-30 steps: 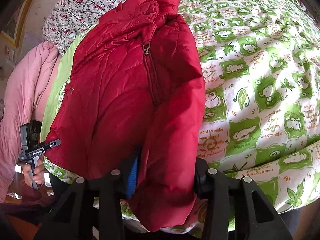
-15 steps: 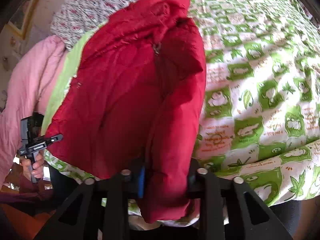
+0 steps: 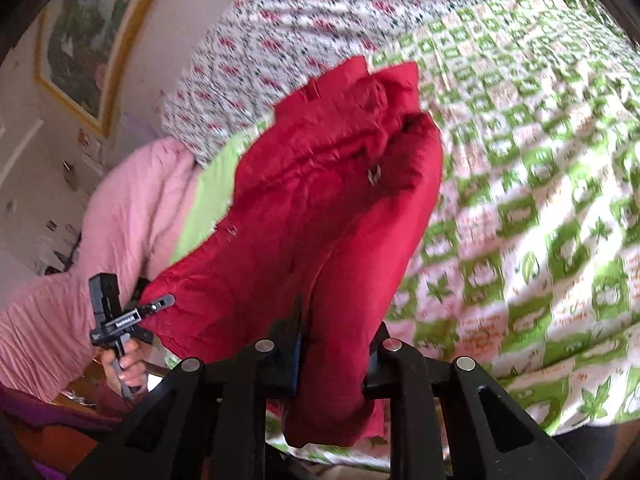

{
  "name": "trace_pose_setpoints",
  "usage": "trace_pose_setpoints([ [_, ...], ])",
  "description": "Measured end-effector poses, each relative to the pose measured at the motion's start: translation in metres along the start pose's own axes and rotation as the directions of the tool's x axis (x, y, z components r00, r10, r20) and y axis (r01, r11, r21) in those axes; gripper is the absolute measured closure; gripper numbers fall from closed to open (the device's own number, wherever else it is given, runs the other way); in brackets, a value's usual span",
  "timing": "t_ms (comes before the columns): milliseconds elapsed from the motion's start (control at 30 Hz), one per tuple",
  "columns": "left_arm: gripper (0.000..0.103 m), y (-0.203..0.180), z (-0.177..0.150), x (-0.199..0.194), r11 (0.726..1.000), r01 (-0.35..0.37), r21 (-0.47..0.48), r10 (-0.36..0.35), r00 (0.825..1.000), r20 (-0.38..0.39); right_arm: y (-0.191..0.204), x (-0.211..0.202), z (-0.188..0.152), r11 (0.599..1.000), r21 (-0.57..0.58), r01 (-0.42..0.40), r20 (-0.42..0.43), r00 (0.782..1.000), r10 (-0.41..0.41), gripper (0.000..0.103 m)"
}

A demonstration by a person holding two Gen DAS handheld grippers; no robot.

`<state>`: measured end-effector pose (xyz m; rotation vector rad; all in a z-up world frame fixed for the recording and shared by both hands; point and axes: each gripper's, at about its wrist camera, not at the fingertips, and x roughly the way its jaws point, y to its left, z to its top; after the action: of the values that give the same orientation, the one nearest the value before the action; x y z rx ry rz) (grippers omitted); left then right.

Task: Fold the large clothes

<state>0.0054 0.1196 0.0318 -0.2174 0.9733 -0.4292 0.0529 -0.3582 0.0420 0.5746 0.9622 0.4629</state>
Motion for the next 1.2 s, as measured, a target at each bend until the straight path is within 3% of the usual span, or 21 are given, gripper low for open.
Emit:
trace_pose_setpoints([
  [267, 0.085, 0.000, 0.031, -0.014, 1.000, 0.024, -0.018, -0.022, 0.996, 0.090, 0.017, -0.004, 0.036, 0.998, -0.020, -0.062, 0.095, 0.993, 0.064, 0.085],
  [567, 0.085, 0.001, 0.091, -0.019, 0.997, 0.051, -0.055, -0.037, 0.973, 0.227, 0.016, -0.002, 0.091, 0.997, 0.008, -0.071, 0.225, 0.972, 0.067, 0.085],
  [1000, 0.085, 0.019, 0.176, 0.023, 0.991, 0.046, -0.129, -0.010, 0.962, 0.273, 0.022, 0.035, 0.179, 0.999, -0.019, 0.033, 0.304, 0.952, -0.026, 0.085],
  [1200, 0.085, 0.035, 0.215, 0.061, 0.986, 0.024, -0.168, 0.020, 0.967, 0.254, 0.008, 0.070, 0.218, 0.999, 0.016, 0.051, 0.318, 0.947, -0.053, 0.084],
])
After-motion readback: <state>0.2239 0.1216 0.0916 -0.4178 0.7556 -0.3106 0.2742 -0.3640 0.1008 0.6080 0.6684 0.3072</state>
